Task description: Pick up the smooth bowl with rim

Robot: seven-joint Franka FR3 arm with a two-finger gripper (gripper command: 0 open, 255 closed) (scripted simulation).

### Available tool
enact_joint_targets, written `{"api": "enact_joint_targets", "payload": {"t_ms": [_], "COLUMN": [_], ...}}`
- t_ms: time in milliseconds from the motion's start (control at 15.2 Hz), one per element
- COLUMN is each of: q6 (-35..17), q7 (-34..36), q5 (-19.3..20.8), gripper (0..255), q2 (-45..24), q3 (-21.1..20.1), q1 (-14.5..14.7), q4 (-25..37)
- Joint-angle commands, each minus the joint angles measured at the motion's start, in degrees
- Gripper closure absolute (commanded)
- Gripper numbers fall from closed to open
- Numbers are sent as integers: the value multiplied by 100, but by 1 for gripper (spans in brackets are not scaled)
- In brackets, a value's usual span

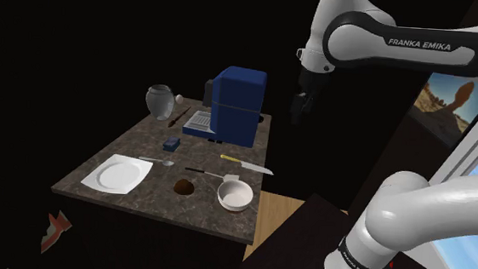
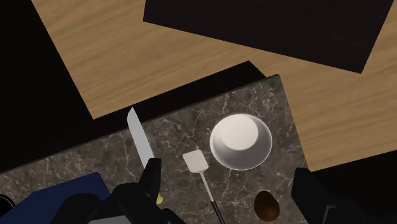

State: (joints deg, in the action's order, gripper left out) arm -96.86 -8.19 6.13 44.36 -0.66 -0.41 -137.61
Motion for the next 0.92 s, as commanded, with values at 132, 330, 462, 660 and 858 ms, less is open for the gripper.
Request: {"api": "enact_joint_targets", "payload": {"t_ms": [132,330,462,660,858], "q6": [-338,-857,-1211,-1748,-2285], "q7": [133,337,476,695,931], "q5": [-26,-57,-69,-66,-31], "gripper": [0,0,0,0,0], "q2": [-163,-472,-721,-1160,-1672], "q3": [-100,-253,-358,-519,-684], "q1": [35,84,112,145,162], "q4": [-227,-516,-674,-855,-965]}}
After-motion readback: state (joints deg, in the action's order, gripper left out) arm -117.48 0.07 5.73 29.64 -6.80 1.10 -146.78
